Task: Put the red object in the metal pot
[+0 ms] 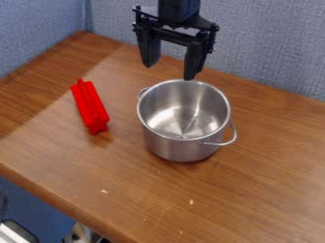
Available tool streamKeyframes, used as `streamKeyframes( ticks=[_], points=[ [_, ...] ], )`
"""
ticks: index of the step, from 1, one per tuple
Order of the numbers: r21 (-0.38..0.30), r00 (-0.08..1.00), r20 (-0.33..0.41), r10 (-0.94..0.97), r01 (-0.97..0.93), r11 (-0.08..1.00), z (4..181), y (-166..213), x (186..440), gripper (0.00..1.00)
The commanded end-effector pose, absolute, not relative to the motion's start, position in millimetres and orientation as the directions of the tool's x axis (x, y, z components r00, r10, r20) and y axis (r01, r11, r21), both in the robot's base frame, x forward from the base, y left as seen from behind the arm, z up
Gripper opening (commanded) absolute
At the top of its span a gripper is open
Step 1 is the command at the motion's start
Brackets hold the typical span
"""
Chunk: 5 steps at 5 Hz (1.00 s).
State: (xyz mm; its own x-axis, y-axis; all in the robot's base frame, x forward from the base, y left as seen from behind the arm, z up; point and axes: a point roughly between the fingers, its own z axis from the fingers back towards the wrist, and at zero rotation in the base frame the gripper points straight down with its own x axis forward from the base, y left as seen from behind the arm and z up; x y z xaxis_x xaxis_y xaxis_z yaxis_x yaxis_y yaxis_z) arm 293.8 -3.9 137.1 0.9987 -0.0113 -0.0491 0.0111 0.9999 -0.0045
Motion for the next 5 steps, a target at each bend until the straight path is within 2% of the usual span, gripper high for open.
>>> streamKeyframes(
  ticks=[1,4,5],
  points=[
    [-0.003,0.998,-0.065,-0.009,0.009,1.000,132.1,-3.1,292.2,1.00],
    [0.009,0.994,-0.099,0.047,-0.046,0.999,120.1,9.5,286.6,1.00],
    [0.007,0.982,-0.087,0.170,-0.170,0.985,120.1,36.5,283.2,1.00]
  ],
)
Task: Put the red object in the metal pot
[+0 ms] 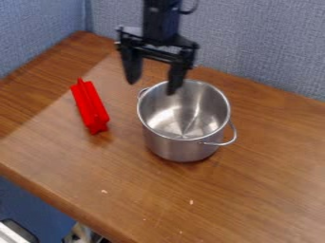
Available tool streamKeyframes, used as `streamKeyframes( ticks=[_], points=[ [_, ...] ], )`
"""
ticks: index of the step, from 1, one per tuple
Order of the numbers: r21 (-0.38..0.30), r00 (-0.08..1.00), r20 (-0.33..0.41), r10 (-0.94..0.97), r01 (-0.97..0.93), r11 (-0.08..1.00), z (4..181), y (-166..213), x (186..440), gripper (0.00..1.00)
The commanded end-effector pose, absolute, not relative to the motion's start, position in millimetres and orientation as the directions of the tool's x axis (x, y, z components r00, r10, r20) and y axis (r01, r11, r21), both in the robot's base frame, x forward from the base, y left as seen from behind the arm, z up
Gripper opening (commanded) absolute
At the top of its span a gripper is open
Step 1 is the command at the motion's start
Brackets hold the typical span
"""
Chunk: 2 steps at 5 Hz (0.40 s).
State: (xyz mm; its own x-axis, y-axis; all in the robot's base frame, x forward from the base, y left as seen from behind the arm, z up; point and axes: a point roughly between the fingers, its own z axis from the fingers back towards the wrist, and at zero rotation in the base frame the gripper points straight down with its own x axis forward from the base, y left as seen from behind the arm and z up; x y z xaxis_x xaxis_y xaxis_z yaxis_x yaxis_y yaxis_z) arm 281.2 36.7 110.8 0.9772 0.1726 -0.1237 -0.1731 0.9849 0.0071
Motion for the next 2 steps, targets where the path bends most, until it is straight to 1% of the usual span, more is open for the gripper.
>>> streamKeyframes(
  ticks=[1,2],
  points=[
    [0.031,0.939,-0.053,0.339,-0.337,0.941,119.3,63.5,276.6,1.00],
    [0.040,0.881,-0.040,0.472,-0.471,0.881,115.6,83.0,269.5,1.00]
  ],
)
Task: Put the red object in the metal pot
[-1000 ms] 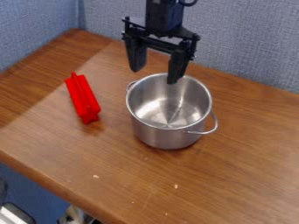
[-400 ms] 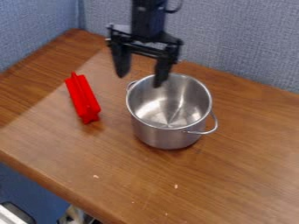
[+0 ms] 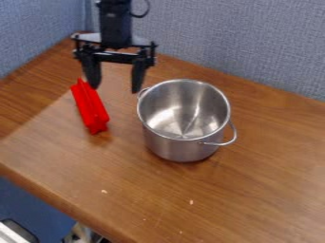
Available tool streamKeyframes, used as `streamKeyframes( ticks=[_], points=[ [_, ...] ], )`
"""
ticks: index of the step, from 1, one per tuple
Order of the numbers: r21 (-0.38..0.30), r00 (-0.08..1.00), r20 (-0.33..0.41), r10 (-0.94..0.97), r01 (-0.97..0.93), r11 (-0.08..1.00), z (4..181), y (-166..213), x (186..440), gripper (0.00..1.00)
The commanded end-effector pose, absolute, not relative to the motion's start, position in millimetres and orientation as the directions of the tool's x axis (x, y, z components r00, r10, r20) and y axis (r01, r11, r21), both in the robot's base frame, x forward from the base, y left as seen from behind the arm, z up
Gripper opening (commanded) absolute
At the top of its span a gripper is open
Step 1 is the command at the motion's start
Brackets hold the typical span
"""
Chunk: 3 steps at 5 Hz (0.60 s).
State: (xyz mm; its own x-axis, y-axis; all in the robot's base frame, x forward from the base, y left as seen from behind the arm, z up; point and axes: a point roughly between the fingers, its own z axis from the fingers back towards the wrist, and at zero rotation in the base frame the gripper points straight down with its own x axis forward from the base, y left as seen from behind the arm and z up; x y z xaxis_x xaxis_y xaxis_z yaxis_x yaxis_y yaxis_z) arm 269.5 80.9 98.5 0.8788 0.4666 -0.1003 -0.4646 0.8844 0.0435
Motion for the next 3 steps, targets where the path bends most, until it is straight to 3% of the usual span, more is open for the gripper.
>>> streamKeyframes(
  ticks=[1,3],
  points=[
    [0.047,0.841,-0.048,0.540,-0.538,0.842,110.8,98.0,265.9,1.00],
    [0.035,0.779,-0.007,0.627,-0.627,0.778,98.8,110.3,265.5,1.00]
  ],
)
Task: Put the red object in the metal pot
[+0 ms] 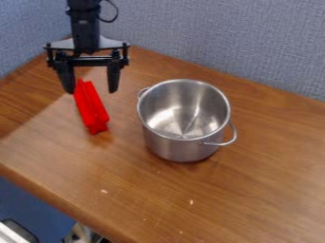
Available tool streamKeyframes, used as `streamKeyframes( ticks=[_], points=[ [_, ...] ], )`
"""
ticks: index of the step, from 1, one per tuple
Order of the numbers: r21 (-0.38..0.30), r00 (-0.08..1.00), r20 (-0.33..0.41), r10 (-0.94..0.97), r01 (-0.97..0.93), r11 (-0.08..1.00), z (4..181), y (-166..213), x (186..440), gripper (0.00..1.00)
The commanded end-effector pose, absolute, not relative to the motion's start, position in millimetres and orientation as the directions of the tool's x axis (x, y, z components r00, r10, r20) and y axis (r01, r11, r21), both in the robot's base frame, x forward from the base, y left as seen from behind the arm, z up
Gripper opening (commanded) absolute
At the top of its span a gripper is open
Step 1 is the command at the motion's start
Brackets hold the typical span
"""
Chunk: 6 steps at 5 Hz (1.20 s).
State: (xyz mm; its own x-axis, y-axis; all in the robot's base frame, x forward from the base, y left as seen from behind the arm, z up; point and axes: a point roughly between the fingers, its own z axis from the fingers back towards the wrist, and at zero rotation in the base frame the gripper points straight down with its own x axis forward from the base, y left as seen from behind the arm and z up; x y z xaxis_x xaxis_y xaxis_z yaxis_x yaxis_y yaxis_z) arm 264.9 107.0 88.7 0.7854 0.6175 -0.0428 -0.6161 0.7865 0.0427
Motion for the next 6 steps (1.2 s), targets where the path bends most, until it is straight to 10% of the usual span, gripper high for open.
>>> streamKeyframes(
  ticks=[1,6],
  points=[
    [0.019,0.741,0.009,0.671,-0.671,0.741,90.4,117.8,267.7,1.00],
    [-0.004,0.638,0.025,0.770,-0.770,0.638,48.8,126.7,275.6,1.00]
  ],
)
